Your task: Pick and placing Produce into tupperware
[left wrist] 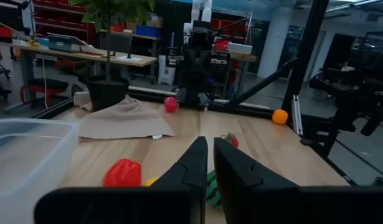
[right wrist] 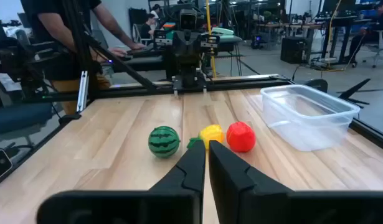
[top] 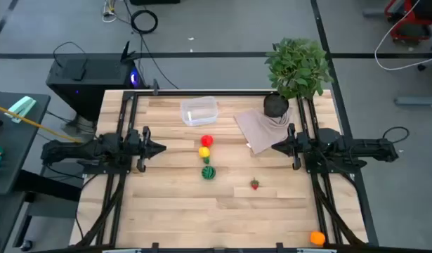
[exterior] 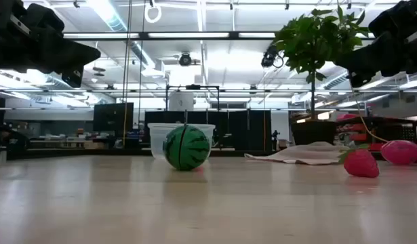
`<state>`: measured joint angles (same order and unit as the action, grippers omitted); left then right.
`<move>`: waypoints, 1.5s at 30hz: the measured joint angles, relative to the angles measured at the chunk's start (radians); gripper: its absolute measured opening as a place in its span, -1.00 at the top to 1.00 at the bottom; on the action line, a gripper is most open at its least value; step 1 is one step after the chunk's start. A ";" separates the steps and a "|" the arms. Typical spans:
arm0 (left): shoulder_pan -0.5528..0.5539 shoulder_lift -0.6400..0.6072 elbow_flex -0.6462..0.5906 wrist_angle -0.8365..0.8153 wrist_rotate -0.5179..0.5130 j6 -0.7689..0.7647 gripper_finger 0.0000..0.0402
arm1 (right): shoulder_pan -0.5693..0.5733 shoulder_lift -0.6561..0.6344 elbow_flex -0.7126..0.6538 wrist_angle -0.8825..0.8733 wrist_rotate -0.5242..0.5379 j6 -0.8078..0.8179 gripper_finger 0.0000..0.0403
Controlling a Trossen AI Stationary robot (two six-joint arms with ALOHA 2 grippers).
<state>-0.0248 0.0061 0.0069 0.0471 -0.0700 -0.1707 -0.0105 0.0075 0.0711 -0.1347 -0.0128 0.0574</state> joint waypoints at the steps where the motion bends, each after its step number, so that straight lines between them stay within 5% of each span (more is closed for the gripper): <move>1: 0.000 0.000 0.000 0.000 0.000 0.000 0.85 | 0.000 0.000 0.000 0.000 0.000 0.000 0.87; 45: 0.000 0.000 0.000 0.000 0.000 0.000 0.86 | 0.000 0.000 0.000 0.000 0.000 0.000 0.87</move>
<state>-0.0246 0.0061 0.0069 0.0471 -0.0700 -0.1707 -0.0105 0.0074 0.0711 -0.1348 -0.0128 0.0574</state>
